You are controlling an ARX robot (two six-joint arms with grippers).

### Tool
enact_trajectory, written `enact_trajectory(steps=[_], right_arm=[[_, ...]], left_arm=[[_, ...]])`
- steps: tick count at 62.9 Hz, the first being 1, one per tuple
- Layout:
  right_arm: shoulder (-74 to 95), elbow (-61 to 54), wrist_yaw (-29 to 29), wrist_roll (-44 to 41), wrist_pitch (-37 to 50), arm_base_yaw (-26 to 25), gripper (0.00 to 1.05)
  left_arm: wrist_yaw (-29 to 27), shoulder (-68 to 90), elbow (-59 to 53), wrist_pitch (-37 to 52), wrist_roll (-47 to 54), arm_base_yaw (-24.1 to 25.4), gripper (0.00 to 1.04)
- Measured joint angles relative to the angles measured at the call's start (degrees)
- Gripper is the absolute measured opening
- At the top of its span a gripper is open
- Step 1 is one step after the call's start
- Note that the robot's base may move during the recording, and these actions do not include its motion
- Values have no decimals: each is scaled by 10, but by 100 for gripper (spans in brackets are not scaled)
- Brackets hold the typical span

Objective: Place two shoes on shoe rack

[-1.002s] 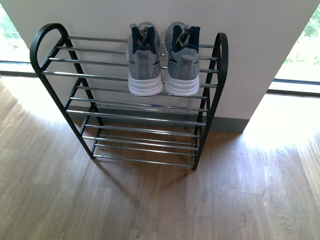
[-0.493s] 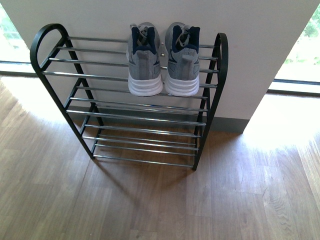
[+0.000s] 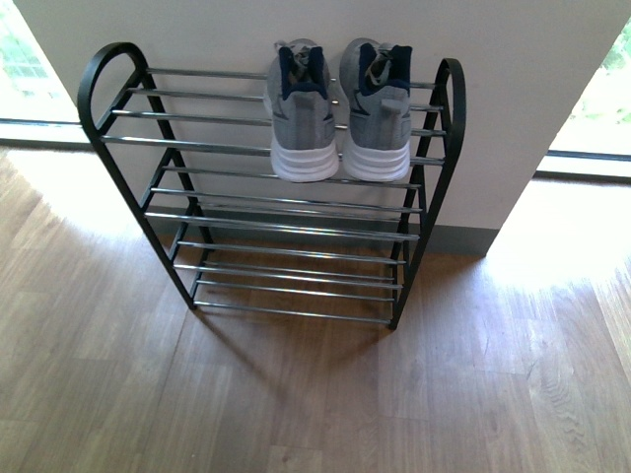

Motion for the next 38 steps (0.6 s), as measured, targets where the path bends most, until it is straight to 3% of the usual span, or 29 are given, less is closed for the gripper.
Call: enact_trajectory(steps=[10, 38], right_arm=[[0, 0, 0, 0, 0, 0, 96], [0, 0, -1, 0, 0, 0, 96]], left_arm=[[0, 0, 0, 0, 1, 0, 97], [-1, 0, 0, 0, 1, 0, 95]])
